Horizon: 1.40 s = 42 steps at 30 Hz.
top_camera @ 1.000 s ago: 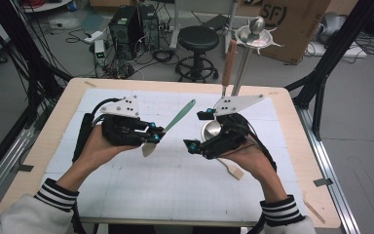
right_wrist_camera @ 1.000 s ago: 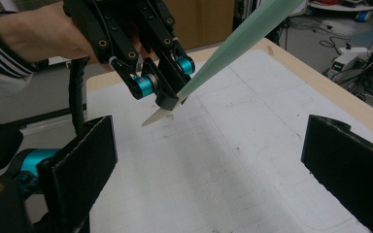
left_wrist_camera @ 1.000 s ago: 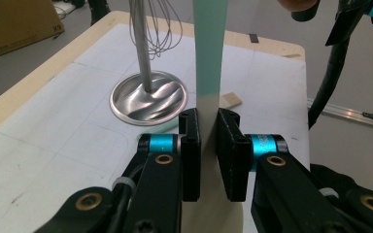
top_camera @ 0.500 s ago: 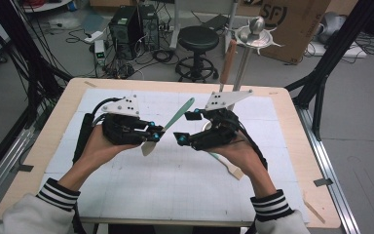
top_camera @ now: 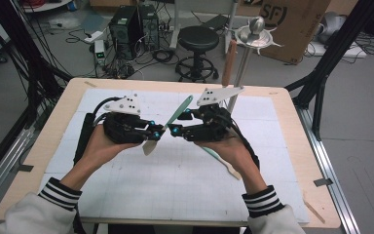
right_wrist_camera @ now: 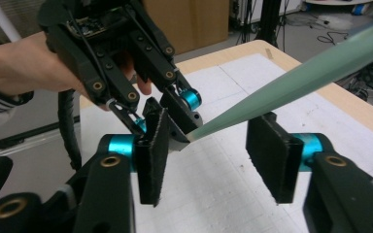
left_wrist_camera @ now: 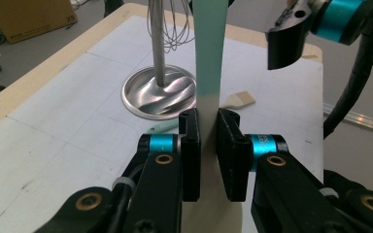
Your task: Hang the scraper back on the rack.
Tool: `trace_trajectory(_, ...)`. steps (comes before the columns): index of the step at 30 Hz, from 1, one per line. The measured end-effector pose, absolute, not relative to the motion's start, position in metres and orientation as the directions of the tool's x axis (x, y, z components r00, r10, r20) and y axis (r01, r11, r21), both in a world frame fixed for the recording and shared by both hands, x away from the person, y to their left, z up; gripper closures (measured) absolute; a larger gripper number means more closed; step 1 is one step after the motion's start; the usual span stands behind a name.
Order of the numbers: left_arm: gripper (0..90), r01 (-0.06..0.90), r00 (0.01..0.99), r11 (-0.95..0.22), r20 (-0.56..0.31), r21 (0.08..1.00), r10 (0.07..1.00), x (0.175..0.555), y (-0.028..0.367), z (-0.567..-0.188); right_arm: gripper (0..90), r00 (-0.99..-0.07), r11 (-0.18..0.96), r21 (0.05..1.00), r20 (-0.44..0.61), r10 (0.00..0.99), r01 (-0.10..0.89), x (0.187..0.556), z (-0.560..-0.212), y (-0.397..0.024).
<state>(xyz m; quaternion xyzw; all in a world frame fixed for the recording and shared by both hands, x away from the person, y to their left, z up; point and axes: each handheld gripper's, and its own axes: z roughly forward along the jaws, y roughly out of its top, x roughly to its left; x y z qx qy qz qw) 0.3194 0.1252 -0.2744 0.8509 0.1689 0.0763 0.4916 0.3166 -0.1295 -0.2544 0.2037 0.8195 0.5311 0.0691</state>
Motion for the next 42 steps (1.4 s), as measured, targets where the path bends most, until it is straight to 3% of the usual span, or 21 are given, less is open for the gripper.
trace_trajectory(23,80.7,0.194,0.934,-0.476,-0.013,0.858,0.357,0.316,0.114,-0.277,81.0,-0.910,0.340,0.899,0.129,0.393,0.275,0.320,-0.253,-0.117)
trace_trajectory(30,80.1,0.202,0.941,-0.446,-0.047,0.872,0.334,0.318,0.116,-0.284,82.9,-0.922,0.374,0.893,0.100,0.374,0.249,0.317,-0.252,-0.114)
trace_trajectory(38,55.8,0.171,0.954,-0.438,-0.038,0.883,0.296,0.320,0.132,-0.293,82.9,-0.915,0.384,0.885,0.101,0.389,0.261,0.318,-0.248,-0.130)
trace_trajectory(42,33.3,0.127,0.959,-0.454,0.008,0.882,0.285,0.320,0.141,-0.300,82.9,-0.929,0.400,0.885,0.087,0.360,0.238,0.316,-0.245,-0.142)
